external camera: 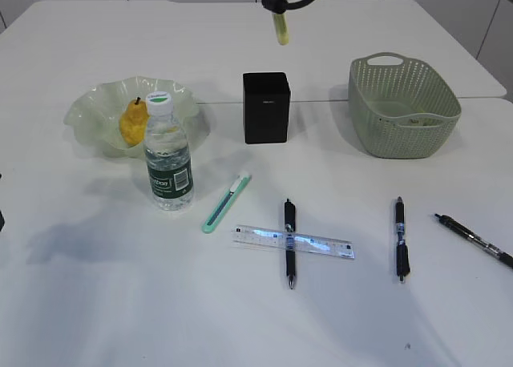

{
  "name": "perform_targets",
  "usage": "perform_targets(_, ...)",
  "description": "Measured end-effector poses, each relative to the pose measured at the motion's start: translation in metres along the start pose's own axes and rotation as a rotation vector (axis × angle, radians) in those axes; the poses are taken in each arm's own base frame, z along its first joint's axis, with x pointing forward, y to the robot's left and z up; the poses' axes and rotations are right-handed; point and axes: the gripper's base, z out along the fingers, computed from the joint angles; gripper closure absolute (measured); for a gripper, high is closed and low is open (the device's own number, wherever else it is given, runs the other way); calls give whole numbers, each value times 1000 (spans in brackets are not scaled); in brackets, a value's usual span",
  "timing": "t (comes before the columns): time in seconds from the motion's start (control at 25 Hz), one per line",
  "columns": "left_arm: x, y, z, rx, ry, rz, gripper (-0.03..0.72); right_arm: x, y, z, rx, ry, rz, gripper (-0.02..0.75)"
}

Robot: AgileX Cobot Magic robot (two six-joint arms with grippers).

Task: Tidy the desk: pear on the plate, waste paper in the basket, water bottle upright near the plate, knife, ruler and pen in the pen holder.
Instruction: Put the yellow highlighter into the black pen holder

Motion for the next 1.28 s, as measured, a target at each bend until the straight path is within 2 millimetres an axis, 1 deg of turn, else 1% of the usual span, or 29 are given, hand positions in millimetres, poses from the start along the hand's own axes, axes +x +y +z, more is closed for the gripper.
perform_targets(0.28, 0, -2, 0, 19, 2, -14, 97, 14, 8, 22, -43, -67, 20, 638)
perform_targets(0.48, 0, -2, 0, 19, 2, -14, 97, 20, 9, 29, -39, -87, -10, 638)
perform_targets(0.64, 0, -2, 0, 19, 2, -14, 97, 30, 7, 36, -33, -73, -4, 638)
perform_targets(0.84, 0, -2, 0, 19, 2, -14, 97, 37, -3, 41, -28, -92, -3, 638)
perform_targets(1.08, 0, -2, 0, 19, -2, -14, 97, 32, -25, 45, -29, -165, 41, 638)
perform_targets(1.2, 0, -2, 0, 19, -2, -14, 97, 29, -34, 47, -37, -200, 82, 638)
perform_targets(1.28, 0, -2, 0, 19, -2, -14, 97, 31, -37, 52, -47, -206, 113, 638)
